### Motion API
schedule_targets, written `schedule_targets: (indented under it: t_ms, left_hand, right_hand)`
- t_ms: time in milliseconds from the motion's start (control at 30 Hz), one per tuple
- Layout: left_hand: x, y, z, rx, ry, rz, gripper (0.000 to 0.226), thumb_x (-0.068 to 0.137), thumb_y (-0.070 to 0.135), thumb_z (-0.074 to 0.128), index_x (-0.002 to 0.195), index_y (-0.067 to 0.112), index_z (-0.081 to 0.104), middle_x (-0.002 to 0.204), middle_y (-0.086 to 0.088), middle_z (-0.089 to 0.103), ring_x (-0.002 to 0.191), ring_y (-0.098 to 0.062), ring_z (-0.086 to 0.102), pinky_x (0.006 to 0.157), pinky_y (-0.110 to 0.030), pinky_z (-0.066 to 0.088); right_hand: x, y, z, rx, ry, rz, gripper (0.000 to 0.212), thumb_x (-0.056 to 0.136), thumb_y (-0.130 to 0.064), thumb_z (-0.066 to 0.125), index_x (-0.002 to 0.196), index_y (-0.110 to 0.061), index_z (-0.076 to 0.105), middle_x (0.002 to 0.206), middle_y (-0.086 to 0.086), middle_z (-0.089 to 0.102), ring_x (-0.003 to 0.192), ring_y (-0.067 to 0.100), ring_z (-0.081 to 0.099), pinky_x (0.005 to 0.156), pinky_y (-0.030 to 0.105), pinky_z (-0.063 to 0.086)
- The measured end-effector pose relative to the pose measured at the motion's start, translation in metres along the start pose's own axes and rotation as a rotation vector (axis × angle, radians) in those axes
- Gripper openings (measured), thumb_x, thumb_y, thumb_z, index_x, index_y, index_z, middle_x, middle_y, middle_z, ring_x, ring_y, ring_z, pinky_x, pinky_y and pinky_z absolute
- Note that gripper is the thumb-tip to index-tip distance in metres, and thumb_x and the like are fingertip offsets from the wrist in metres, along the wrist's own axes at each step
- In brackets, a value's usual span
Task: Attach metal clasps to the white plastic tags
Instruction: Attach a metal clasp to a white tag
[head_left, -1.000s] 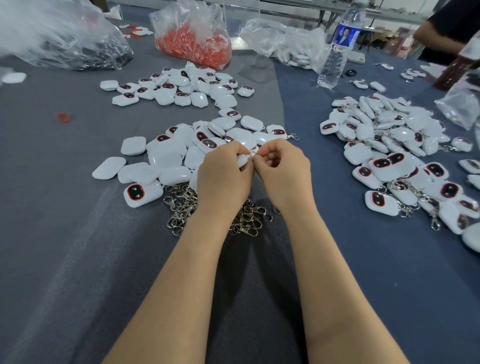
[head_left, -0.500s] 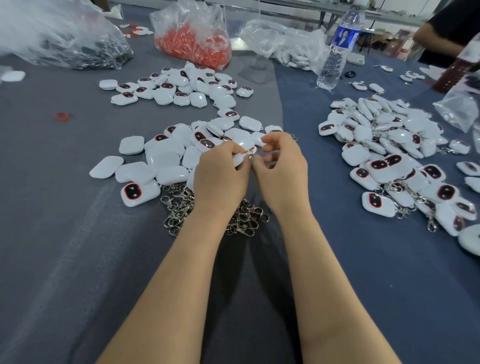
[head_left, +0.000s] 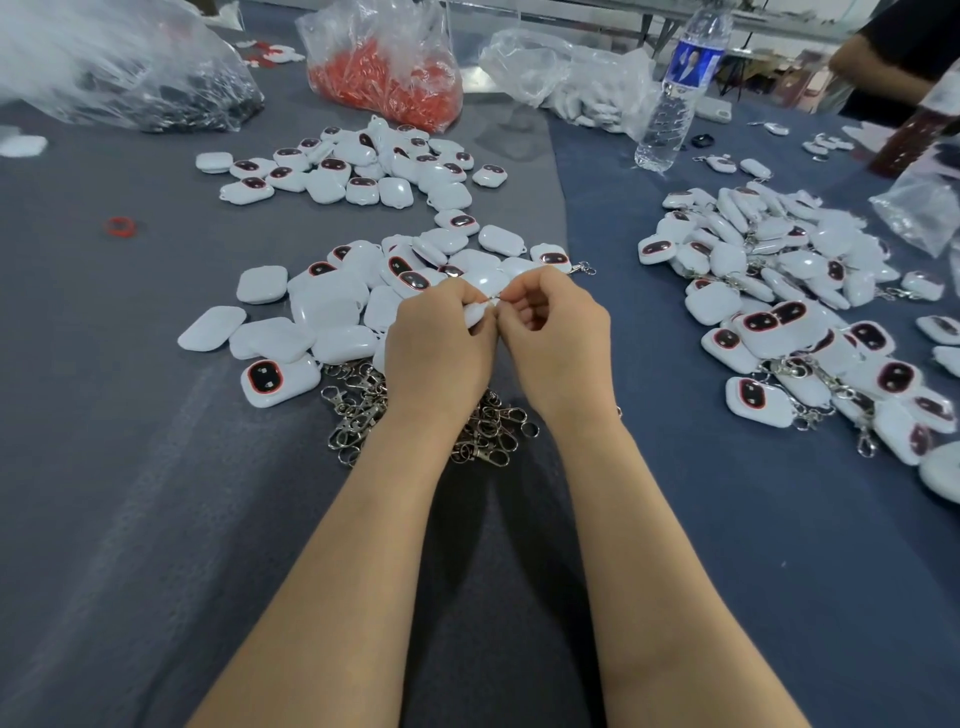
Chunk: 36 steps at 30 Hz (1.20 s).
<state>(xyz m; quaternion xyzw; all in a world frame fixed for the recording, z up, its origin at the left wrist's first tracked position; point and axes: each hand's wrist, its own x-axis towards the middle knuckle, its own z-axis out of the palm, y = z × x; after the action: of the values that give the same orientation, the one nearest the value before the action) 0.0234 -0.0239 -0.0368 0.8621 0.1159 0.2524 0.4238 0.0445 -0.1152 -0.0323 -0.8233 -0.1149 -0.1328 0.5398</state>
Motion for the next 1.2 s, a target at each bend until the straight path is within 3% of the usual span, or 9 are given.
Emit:
schedule_targets:
  t_ms: [467, 700, 967, 1067, 1200]
  left_hand:
    - [0.0011, -0.0007, 0.0004, 0.012, -0.006, -0.010, 0.012, 0.088, 0.023, 0.061, 0.088, 0.013, 0.066, 0.085, -0.005, 0.067, 0.082, -0.024, 0.060, 0.071, -0.033, 0.048]
    - [0.0004, -0.0009, 0.0005, 0.024, -0.010, 0.002, 0.012, 0.088, 0.022, 0.061, 0.086, 0.012, 0.066, 0.084, -0.004, 0.066, 0.081, -0.024, 0.060, 0.071, -0.035, 0.048]
    - [0.0002, -0.0012, -0.0006, 0.073, -0.036, 0.050, 0.012, 0.089, 0.020, 0.059, 0.091, 0.010, 0.066, 0.087, -0.007, 0.067, 0.082, -0.025, 0.060, 0.073, -0.037, 0.049]
    - [0.0012, -0.0025, -0.0034, 0.060, -0.058, 0.059, 0.012, 0.088, 0.017, 0.058, 0.091, 0.009, 0.066, 0.087, -0.009, 0.067, 0.082, -0.027, 0.060, 0.073, -0.040, 0.050]
    - [0.0033, -0.0050, -0.0086, 0.075, -0.086, 0.073, 0.013, 0.089, 0.017, 0.057, 0.091, 0.008, 0.067, 0.087, -0.011, 0.067, 0.082, -0.028, 0.060, 0.074, -0.042, 0.050]
  right_hand:
    - [-0.0001, -0.0003, 0.0006, 0.013, 0.012, 0.008, 0.017, 0.083, -0.001, 0.062, 0.076, -0.017, 0.059, 0.068, -0.005, 0.057, 0.058, 0.002, 0.045, 0.060, 0.009, 0.043]
    - [0.0004, 0.0009, 0.0005, 0.015, 0.001, 0.010, 0.017, 0.082, 0.000, 0.062, 0.077, -0.016, 0.059, 0.073, 0.003, 0.061, 0.061, 0.005, 0.046, 0.062, 0.011, 0.044]
    - [0.0012, 0.0046, -0.0026, -0.042, -0.101, -0.039, 0.015, 0.082, 0.001, 0.059, 0.081, -0.014, 0.057, 0.072, -0.003, 0.054, 0.061, 0.005, 0.041, 0.059, 0.009, 0.039]
    - [0.0016, 0.0061, -0.0033, -0.073, -0.138, -0.076, 0.019, 0.083, 0.000, 0.058, 0.082, -0.018, 0.052, 0.083, 0.002, 0.058, 0.072, 0.012, 0.049, 0.066, 0.016, 0.041]
    - [0.0018, 0.0075, -0.0040, -0.067, -0.193, -0.085, 0.017, 0.088, -0.002, 0.057, 0.086, -0.018, 0.053, 0.092, 0.003, 0.062, 0.091, 0.023, 0.057, 0.081, 0.035, 0.049]
